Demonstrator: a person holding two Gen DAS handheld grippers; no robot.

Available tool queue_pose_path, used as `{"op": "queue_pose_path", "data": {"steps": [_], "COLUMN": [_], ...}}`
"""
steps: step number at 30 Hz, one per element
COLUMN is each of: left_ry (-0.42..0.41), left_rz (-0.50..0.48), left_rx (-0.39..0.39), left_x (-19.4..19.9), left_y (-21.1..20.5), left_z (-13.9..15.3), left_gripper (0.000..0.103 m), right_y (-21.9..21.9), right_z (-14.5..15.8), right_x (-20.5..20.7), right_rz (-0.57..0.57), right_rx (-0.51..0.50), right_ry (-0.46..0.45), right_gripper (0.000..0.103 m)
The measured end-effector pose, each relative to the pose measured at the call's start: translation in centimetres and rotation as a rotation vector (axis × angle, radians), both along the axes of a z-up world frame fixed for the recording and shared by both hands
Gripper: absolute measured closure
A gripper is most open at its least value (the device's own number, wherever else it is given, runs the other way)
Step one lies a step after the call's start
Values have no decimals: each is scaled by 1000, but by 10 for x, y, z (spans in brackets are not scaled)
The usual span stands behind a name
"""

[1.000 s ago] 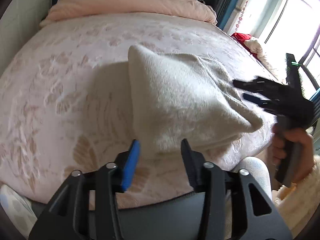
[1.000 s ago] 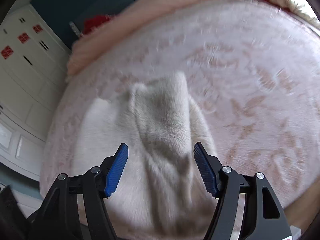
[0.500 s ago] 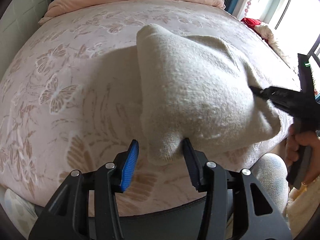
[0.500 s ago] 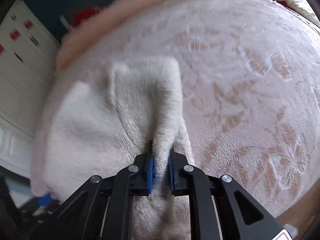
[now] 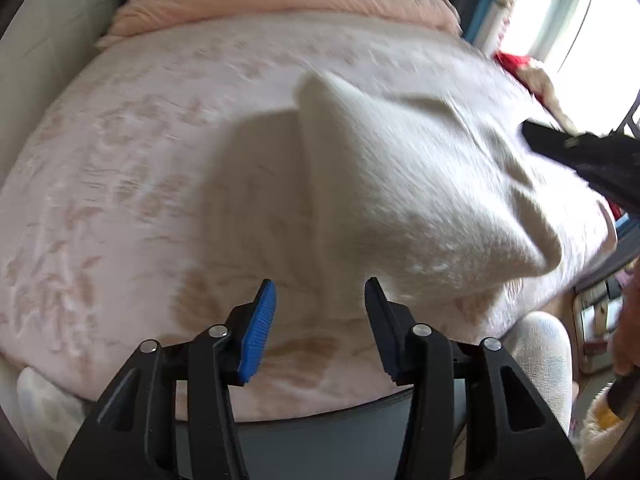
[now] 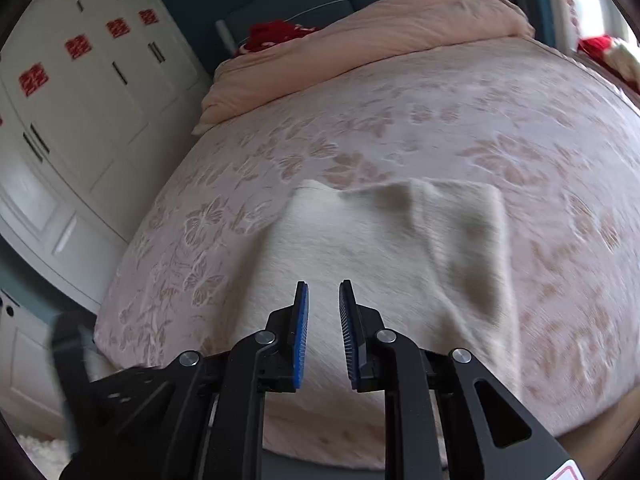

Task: Fold small clothes

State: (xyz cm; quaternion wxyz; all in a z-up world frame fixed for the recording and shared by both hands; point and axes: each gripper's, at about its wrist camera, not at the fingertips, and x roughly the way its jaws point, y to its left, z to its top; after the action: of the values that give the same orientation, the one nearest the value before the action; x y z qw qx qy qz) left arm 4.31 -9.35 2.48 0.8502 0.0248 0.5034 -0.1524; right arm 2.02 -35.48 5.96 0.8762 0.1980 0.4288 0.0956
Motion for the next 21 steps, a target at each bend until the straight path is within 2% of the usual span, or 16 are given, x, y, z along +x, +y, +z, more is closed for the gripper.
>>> {"op": "queue_pose_path", "data": {"steps": [2,4,5,6,7,10,13,16,18,19,20,21], "left_ry": [-17,-21,-15,-11,-6,1,-4,-9,-7,0,9,20], "left_rz": [55,126,150,169,186,191,169,133,106,95,82,68], "left_rx": [-13,-28,-32,-36,-37,-38,-55,-69,-73,-77,-82,-84], "left_x": [0,-1,0,0,0,0,2,2,2,3,3,3], "left_y": [24,51,60,67,74,79,73,59,47,41,34,26], "left_z": [10,16,16,15,14,13,17,18,16,13,11,7], "left_gripper": [48,48,48,48,48,48,48,43,40,40,40,40], "right_y": [27,64,86,100,109,116,92,33,-8,-18,-26,-31], "right_z": [-23,-67,-90,-97,-95,-75,-47,-29,-41,-54,-74,-89], "right_x": [22,39,43,44,46,55,35,-3,-27,-28,-30,-31], "right_rz": [28,110,139,169,182,190,131,-22,-123,-136,-130,-122], "right_rx": [19,37,9,-1,-14,-24,-40,-9,-8,-36,-77,-94], "right_ry": [61,199,217,169,158,173,105,58,92,136,201,239], "right_gripper": [86,85,86,88,89,89,90,88,87,93,103,103]}}
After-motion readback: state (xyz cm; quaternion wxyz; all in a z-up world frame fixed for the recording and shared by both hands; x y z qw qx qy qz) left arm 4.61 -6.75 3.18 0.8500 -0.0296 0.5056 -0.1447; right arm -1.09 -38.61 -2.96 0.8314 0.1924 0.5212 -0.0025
